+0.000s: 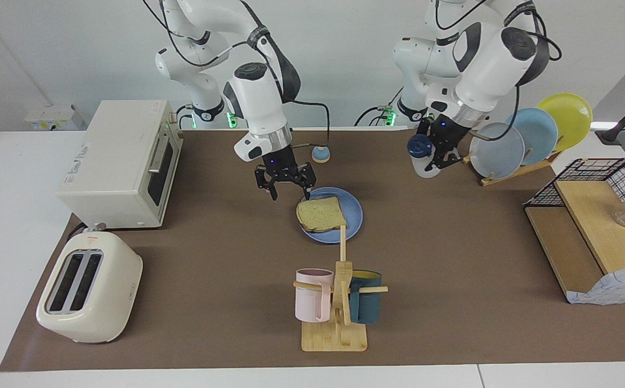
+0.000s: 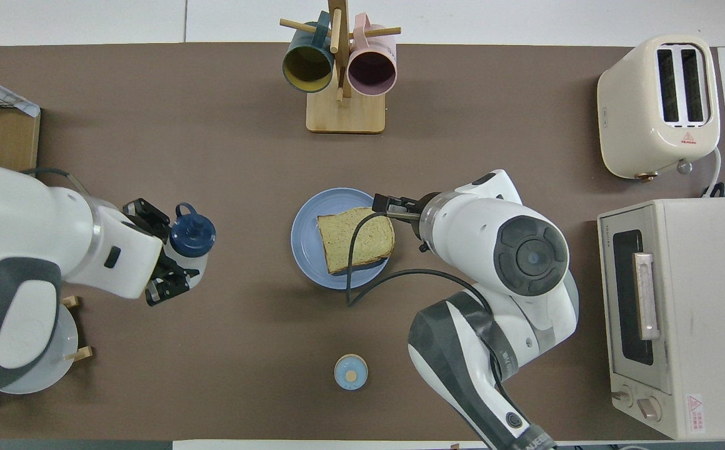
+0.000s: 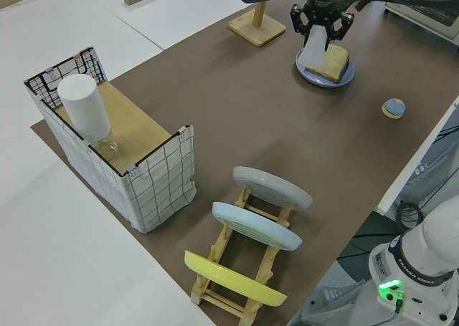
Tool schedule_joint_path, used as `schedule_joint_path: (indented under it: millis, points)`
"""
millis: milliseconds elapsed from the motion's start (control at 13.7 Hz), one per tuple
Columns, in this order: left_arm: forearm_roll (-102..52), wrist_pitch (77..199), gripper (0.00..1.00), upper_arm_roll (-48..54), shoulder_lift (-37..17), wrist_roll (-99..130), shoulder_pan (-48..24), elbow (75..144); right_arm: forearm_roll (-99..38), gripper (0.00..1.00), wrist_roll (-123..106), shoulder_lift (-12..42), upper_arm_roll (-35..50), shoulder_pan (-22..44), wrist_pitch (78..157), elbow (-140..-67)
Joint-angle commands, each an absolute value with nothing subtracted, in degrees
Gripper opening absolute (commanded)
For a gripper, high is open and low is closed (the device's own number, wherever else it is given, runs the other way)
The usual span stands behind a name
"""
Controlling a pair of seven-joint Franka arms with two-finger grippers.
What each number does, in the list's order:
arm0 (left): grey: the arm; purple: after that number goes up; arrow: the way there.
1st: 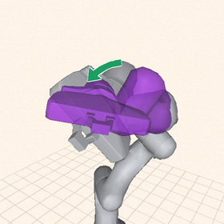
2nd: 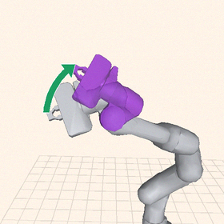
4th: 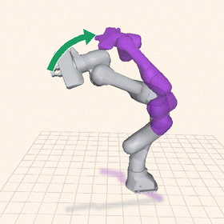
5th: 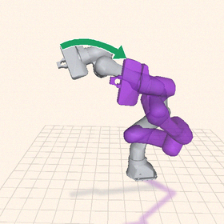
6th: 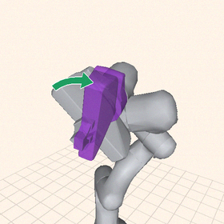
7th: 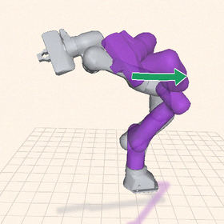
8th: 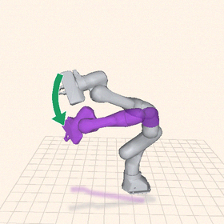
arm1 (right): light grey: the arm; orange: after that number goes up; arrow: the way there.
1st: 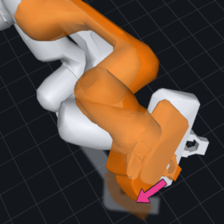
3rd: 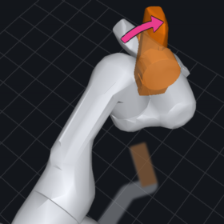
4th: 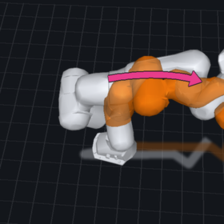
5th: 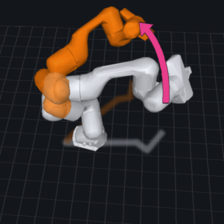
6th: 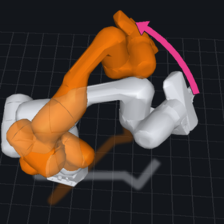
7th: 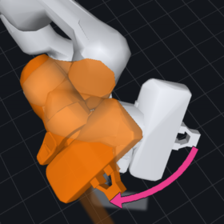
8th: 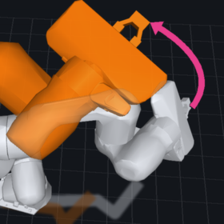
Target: Put bread on plate and add seasoning
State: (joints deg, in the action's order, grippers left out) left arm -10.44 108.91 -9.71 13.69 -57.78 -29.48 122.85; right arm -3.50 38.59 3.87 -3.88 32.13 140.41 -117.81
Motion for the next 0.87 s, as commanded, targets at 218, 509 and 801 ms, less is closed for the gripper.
schedule_joint_path:
  millis: [218, 509, 801]
  points:
    - [-11.1, 119.3, 0.0, -5.6, 26.3, -49.9, -34.8, 139.4, -11.1, 1.0, 29.4, -0.2, -3.4, 28.2, 117.0, -107.3]
    - [-11.1, 119.6, 0.0, -2.8, 25.9, -48.8, -35.0, 139.2, -23.1, 0.84, 32.5, -5.3, -2.4, 36.0, 116.4, -107.1]
    - [-11.1, 119.6, 0.0, -2.7, 25.9, -48.8, -35.0, 139.1, -23.0, 0.57, 42.1, -5.6, 1.7, 40.8, 118.5, -105.9]
